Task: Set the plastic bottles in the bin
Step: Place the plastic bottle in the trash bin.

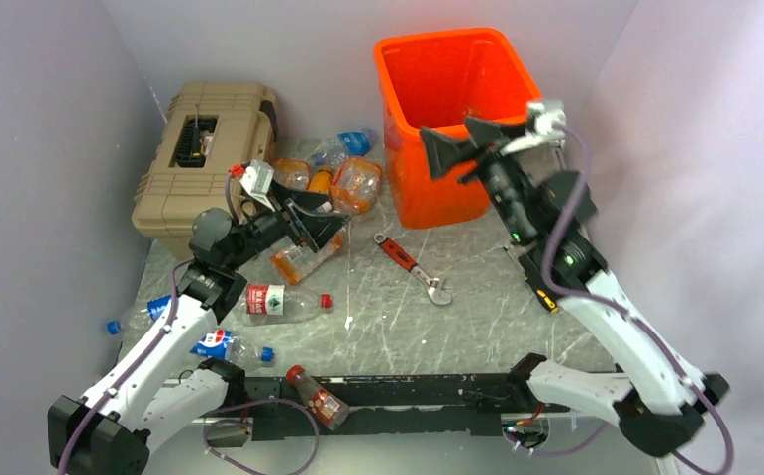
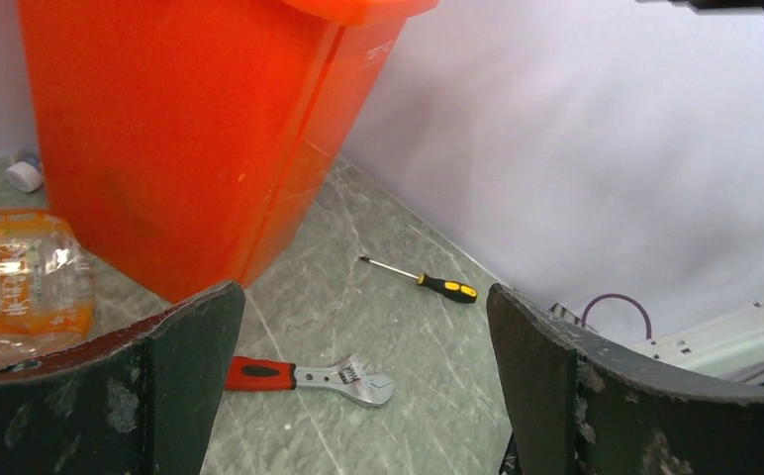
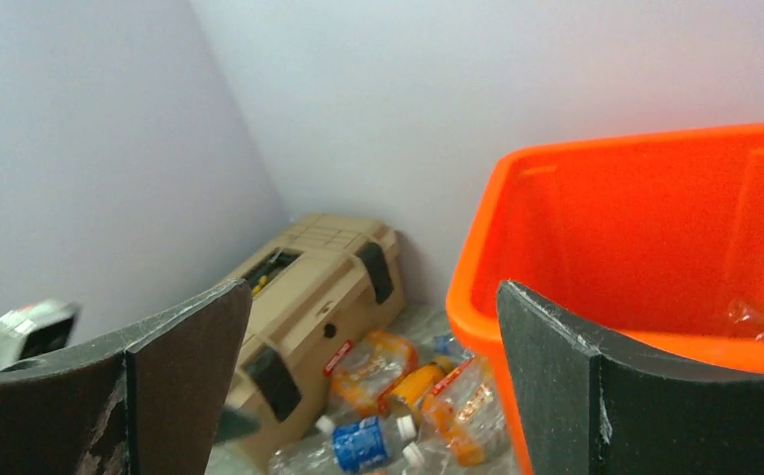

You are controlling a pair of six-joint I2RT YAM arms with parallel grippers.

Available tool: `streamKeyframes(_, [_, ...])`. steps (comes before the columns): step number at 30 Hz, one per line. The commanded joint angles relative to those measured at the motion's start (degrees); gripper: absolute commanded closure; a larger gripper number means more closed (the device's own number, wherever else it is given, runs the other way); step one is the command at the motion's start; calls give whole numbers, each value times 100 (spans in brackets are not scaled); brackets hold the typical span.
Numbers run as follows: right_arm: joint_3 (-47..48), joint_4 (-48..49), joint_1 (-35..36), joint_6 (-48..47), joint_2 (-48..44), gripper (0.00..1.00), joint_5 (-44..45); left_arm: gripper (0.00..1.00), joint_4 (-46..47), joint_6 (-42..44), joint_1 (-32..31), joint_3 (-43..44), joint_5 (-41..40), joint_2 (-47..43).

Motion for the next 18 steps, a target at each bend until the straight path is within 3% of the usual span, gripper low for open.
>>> streamKeyframes(1, [-1462,319,207,239,-909,1,-282,2,-458,388,-59,339,-489,64])
streamKeyframes(7, [-3198,-280,422,941,-1752,3,-1048,5,-1440,1075,-324,643,-1479,191])
streamKeyframes(11, [-4396,-225,562,1405,-2064,4,-1568,7,-2705,2041,-1123,1090,-3127,383])
streamKeyframes(14, [-5326,110,616,1736,-2182,4,-1986,9,-4052,1832,-1586,1649,-4152,719])
streamKeyframes(18, [-5989,855,695,1973,-2009,4,-2620,13,-5346,898,-1616,1853,-4332,697])
